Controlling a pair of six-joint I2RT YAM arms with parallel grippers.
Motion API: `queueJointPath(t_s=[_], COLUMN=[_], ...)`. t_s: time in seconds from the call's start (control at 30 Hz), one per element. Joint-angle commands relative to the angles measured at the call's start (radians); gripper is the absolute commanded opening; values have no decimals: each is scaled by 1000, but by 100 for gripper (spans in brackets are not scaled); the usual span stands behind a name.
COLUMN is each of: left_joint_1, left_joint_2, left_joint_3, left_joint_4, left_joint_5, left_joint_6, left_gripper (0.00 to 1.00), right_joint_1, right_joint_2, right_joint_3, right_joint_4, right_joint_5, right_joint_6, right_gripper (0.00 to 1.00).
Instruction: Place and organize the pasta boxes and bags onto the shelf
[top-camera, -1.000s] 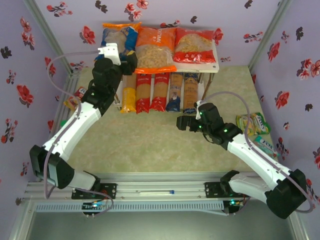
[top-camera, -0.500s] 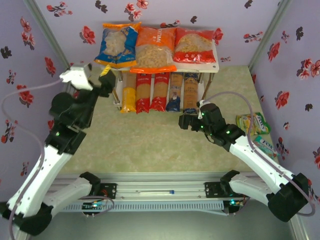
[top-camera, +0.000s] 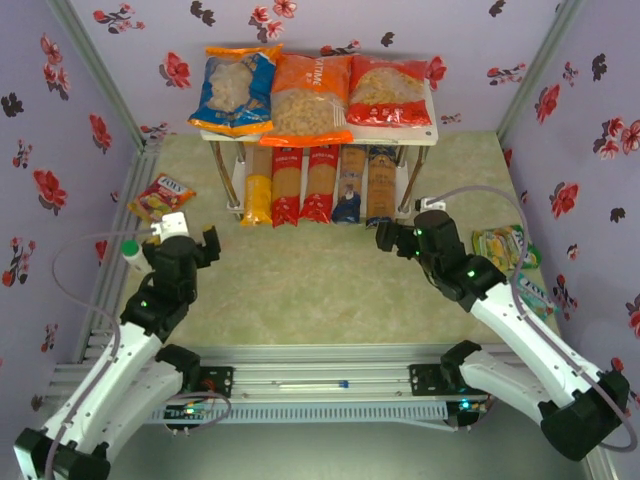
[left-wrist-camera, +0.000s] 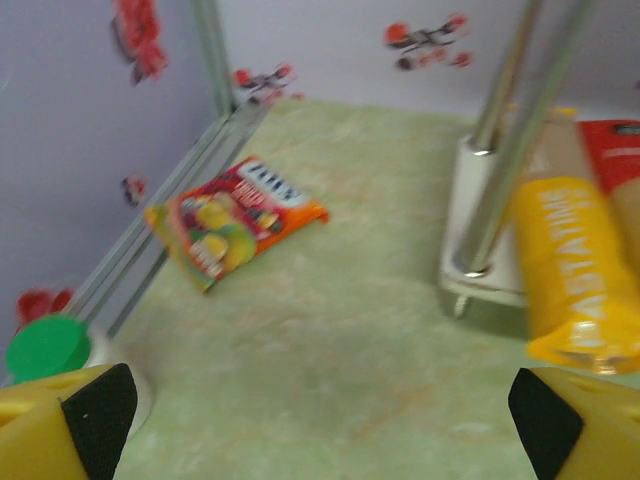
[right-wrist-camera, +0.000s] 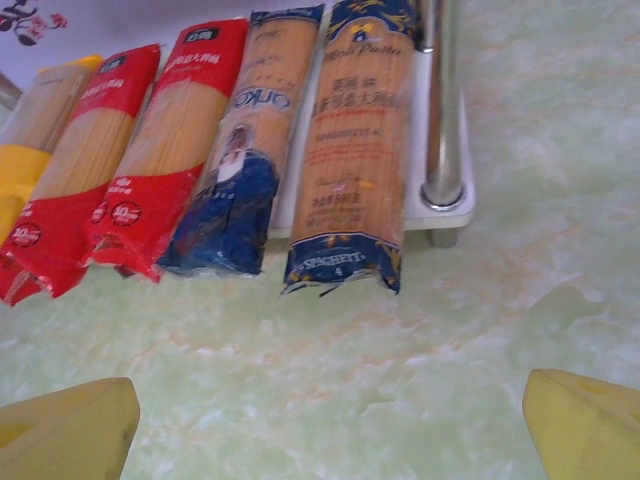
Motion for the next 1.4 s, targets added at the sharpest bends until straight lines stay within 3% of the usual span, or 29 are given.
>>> queueJointPath(t_s=[0.0, 0.37, 0.63, 0.87, 0.97, 1.07, 1.37], left_joint_1=[62, 213, 260, 296, 316, 341, 348], left_joint_2=[-40, 147, 222, 221, 229, 273, 722], left_joint_3=[-60, -131, -164, -200, -265, -356, -274], left_joint_4=[46, 148, 375, 421, 548, 784, 1192], left_joint_5=[-55, -55, -43, -18, -4, 38, 82], left_joint_6=[-104, -162, -37, 12, 33, 51, 184], left_gripper=[100, 100, 100, 100, 100, 100, 100], right_joint_1=[-14, -42, -50, -59, -65, -66, -73], right_joint_2=[-20, 10, 5, -18, -3, 19, 68], right_joint_3=[-6, 2, -9, -32, -28, -26, -63], right_joint_4=[-28, -28, -21, -14, -3, 10, 98], right_joint_5=[63, 60, 58, 55, 52, 45, 110], right_joint_6=[-13, -16, -14, -16, -16, -13, -21], right_gripper=[99, 99, 99, 99, 99, 99, 99])
